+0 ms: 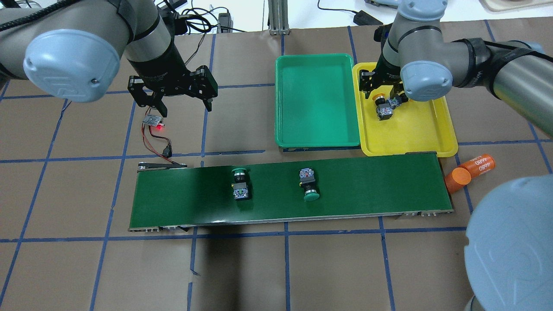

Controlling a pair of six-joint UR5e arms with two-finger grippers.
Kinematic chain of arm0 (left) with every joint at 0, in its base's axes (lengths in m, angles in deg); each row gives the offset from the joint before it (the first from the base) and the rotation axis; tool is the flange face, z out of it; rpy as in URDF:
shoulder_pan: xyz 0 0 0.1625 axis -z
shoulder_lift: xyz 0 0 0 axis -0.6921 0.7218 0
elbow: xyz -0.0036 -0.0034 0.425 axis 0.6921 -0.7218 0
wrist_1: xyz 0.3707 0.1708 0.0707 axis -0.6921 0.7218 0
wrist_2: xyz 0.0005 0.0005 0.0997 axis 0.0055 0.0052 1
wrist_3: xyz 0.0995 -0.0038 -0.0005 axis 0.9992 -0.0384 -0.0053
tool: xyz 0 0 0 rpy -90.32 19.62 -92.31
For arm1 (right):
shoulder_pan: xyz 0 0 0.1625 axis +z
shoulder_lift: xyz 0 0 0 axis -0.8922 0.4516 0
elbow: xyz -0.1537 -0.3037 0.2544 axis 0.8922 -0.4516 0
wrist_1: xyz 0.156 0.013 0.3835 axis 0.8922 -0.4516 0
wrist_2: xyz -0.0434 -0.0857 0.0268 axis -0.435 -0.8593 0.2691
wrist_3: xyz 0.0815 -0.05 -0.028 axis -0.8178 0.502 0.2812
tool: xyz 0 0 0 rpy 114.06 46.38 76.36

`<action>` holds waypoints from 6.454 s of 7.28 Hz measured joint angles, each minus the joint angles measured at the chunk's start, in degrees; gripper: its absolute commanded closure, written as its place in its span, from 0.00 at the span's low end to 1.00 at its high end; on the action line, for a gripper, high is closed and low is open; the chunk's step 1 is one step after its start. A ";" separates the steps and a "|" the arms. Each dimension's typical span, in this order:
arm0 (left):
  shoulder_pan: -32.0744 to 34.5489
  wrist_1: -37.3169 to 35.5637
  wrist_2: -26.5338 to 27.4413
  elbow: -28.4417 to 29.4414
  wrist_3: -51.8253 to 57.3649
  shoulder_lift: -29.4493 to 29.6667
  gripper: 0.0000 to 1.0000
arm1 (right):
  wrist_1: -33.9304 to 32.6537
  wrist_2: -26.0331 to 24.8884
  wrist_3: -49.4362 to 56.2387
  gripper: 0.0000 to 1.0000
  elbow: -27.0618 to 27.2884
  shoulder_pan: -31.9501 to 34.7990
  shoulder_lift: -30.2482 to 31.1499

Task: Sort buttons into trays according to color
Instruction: 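Carry the yellow button into the yellow tray and open the right gripper, then move the right gripper down to a green button on the belt and grasp it, then place the green button into the green tray with the right gripper, then grasp the last green button on the belt with the right gripper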

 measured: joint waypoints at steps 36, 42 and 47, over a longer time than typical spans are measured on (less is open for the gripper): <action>-0.70 -0.19 0.03 0.09 1.05 -0.20 0.00 | -9.25 3.63 -12.85 0.00 18.50 11.49 13.23; -0.69 -0.18 -0.06 0.09 1.07 -0.38 0.00 | 4.89 4.32 -17.31 0.00 20.44 11.79 18.81; -0.69 -0.18 -0.04 0.09 1.09 -0.46 0.00 | 9.17 8.38 -17.77 0.00 21.11 12.31 17.15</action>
